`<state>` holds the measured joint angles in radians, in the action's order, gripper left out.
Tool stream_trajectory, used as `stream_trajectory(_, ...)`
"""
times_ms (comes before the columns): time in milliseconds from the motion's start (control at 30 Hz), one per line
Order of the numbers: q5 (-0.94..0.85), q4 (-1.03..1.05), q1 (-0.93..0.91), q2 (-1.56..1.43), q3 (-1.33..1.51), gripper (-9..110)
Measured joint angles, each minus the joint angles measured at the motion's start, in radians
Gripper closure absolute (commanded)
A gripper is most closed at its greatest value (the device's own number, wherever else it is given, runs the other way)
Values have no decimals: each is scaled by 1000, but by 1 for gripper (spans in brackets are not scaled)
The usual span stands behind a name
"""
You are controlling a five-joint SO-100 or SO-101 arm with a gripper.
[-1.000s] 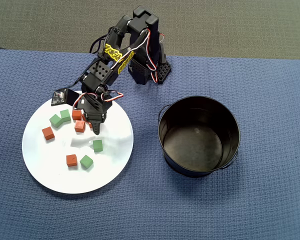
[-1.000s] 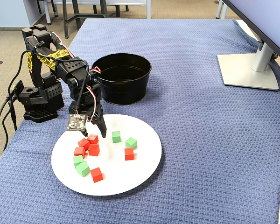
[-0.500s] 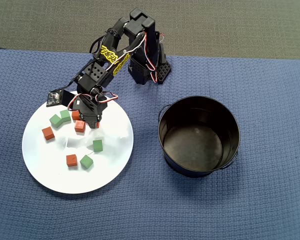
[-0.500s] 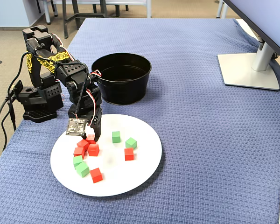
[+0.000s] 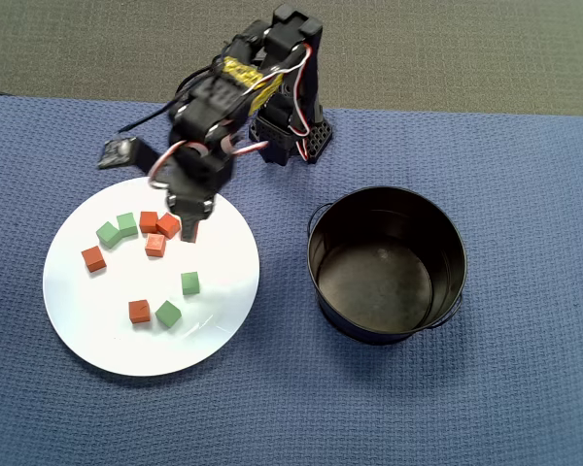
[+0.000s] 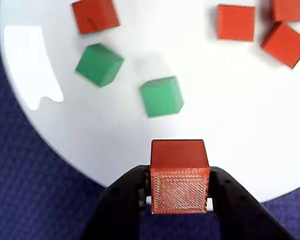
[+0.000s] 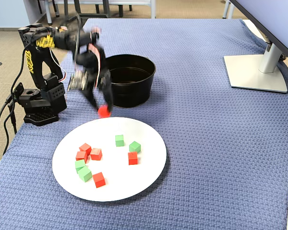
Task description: Pick up the red cubes from the white plate and place them in the black recipient
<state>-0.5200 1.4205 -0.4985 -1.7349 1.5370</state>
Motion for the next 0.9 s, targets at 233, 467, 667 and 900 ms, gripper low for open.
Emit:
stream_trajectory(233, 164, 100, 287, -71, -153, 102)
stream_trajectory(467, 313, 104, 621, -71, -173, 102)
stream_trajectory(667, 364, 144, 839, -67, -173, 67)
stream_trajectory(900, 293, 149, 742, -34, -186, 71)
